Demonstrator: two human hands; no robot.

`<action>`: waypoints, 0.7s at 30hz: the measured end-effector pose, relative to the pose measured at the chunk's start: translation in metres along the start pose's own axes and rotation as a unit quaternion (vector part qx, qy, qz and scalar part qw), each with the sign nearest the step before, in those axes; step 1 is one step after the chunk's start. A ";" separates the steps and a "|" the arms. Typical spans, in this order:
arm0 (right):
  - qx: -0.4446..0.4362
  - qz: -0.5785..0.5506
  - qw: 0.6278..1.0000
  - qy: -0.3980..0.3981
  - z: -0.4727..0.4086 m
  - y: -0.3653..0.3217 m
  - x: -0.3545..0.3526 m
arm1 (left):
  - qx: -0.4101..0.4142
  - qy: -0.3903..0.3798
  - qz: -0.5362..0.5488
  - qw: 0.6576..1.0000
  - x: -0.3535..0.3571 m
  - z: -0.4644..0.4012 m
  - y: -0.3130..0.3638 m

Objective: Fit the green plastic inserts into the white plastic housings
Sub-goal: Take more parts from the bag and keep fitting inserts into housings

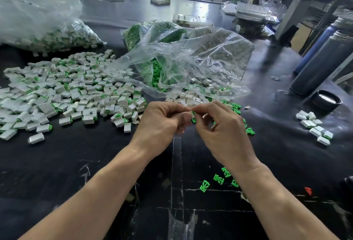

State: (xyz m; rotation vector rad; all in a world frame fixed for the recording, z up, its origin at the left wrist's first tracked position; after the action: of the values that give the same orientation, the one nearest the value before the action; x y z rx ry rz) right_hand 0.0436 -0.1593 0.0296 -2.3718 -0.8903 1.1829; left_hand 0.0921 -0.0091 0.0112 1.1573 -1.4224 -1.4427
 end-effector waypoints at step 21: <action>0.075 -0.013 0.996 -0.046 0.000 0.015 0.000 | 0.009 0.107 -0.193 0.975 -0.030 -0.008 -0.006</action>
State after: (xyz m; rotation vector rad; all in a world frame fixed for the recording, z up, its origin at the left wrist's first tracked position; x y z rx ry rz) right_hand 0.0493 -0.1703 0.0209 -2.1962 -0.8260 1.3094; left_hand 0.1086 0.0181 0.0079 1.6144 -1.1027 -1.5088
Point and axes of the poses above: each hand's wrist, its own z-axis away from the middle knuckle, its own x-axis out of the palm, y = z × x, the point moved 6 cm from there along -z, towards the middle knuckle, and after that the axes turned 1 degree about -x, right-handed, at the moved point
